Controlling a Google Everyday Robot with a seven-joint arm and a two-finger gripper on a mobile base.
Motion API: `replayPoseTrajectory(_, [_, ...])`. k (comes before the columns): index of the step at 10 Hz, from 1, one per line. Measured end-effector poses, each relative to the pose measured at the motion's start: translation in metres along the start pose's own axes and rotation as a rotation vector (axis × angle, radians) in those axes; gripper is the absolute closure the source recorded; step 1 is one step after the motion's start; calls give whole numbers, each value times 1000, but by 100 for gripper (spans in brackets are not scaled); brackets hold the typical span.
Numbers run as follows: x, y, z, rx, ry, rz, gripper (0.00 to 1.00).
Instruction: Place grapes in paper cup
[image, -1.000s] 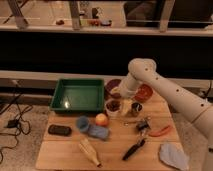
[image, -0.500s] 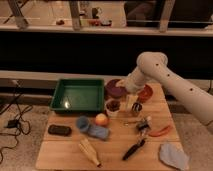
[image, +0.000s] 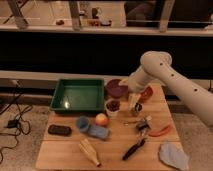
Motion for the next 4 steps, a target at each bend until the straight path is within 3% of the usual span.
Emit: replayPoseTrajectory(4, [-1, 0, 0, 0, 0, -1, 20])
